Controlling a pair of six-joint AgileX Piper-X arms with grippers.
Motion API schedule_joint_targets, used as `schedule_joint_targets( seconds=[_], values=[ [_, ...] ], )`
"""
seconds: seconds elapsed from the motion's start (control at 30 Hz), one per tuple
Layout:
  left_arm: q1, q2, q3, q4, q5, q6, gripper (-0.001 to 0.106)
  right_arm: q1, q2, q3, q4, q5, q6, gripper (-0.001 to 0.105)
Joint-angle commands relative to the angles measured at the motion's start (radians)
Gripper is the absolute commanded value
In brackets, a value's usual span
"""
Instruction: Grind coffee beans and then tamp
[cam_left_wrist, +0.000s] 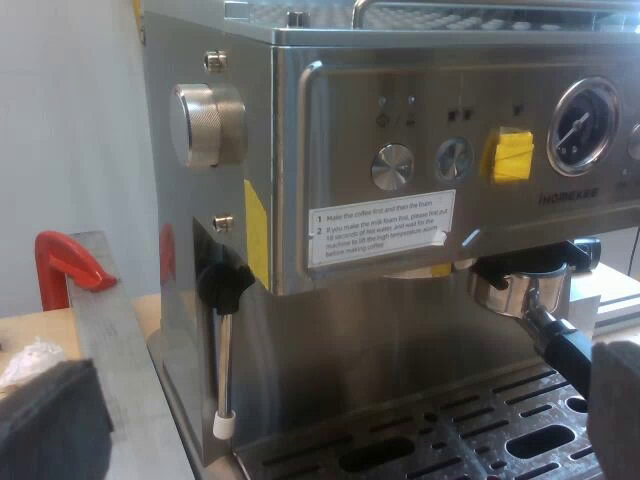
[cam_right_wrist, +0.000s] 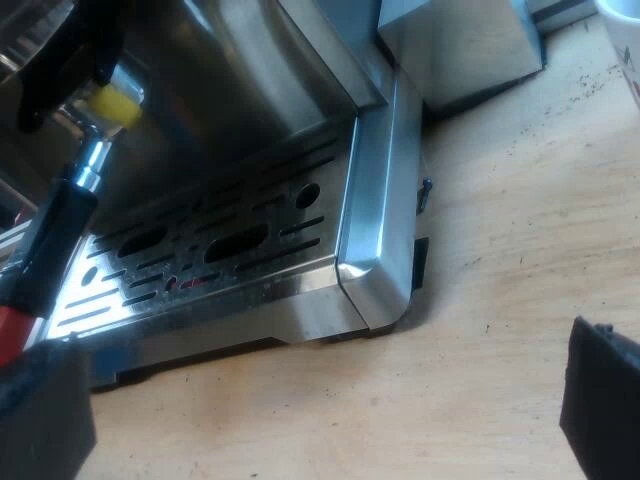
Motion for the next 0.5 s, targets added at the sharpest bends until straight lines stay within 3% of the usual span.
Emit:
schedule_joint_targets(
  seconds=[0.03,0.17,0.37,0.5],
  values=[
    [0.002,-0.063,-0.007,-0.014,0.015,-0.015,0.105,-0.007,-0.045,-0.004,-0.006,-0.017,0.005,0.097],
    [0.002,-0.063,-0.007,-0.004,0.039,-0.02,0.105,-0.007,-0.045,-0.004,-0.006,-0.018,0.005,0.097],
    [0.002,-0.06,-0.058,0.138,0.039,-0.031,0.103,-0.007,-0.041,-0.012,-0.001,-0.019,-0.03,0.097],
    [0.002,-0.028,-0.134,0.278,0.039,-0.027,0.083,-0.007,-0.01,-0.059,0.063,-0.017,-0.084,0.087]
  ],
)
